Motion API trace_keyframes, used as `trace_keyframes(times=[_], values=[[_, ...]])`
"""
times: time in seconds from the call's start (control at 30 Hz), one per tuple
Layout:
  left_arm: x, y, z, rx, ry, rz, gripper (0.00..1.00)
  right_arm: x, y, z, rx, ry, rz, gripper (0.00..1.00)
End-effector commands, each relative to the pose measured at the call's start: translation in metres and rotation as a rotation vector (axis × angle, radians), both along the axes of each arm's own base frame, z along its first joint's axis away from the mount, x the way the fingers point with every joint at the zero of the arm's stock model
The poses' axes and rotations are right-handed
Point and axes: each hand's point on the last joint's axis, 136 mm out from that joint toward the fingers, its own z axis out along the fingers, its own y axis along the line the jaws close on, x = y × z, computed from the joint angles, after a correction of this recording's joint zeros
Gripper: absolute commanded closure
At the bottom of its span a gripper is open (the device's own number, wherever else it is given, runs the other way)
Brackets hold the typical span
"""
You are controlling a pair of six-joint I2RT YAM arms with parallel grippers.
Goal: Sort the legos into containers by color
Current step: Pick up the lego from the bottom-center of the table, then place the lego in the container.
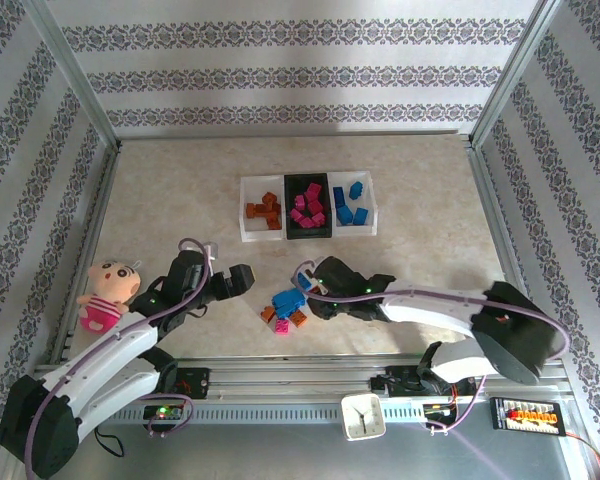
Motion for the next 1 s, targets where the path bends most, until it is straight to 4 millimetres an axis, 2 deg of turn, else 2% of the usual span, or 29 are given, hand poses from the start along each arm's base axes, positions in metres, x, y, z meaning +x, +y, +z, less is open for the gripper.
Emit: trace_keyframes(times=[0.0,0.07,0.17,0.27,0.33,0.43,0.6,0.7,0.77,0.87,0.97], values=[[-0.012,-0.002,-0.009,-0.027,0.035,-0.011,0.0,0.0,0.009,0.036,0.082,-0.035,0.019,0.76],[-0.016,-0.002,-0.012,-0.033,0.04,-0.019,0.0,0.012,0.02,0.06,0.13,-0.061,0.022,0.77],[-0.021,-0.002,-0.017,-0.04,0.053,-0.026,0.0,0.042,0.049,0.086,0.183,-0.09,0.032,0.77],[-0.026,-0.004,-0.019,-0.06,0.063,-0.04,0.0,0.08,0.082,0.1,0.199,-0.111,0.034,0.77],[-0.03,-0.003,-0.021,-0.064,0.072,-0.043,0.0,0.11,0.101,0.095,0.193,-0.094,0.015,0.77],[-0.035,0.0,-0.023,-0.058,0.079,-0.038,0.0,0.155,0.119,0.087,0.184,-0.086,-0.049,0.77],[-0.043,0.004,-0.027,-0.057,0.087,-0.029,0.0,0.212,0.135,0.068,0.142,-0.082,-0.156,0.74],[-0.046,0.005,-0.029,-0.056,0.095,-0.029,0.0,0.232,0.138,0.059,0.115,-0.08,-0.2,0.67],[-0.047,0.004,-0.03,-0.059,0.099,-0.036,0.0,0.241,0.141,0.057,0.121,-0.07,-0.219,0.56],[-0.048,0.002,-0.03,-0.062,0.103,-0.048,0.02,0.247,0.144,0.066,0.144,-0.075,-0.225,0.39],[-0.048,-0.002,-0.029,-0.053,0.105,-0.074,0.1,0.242,0.14,0.081,0.166,-0.094,-0.216,0.35]])
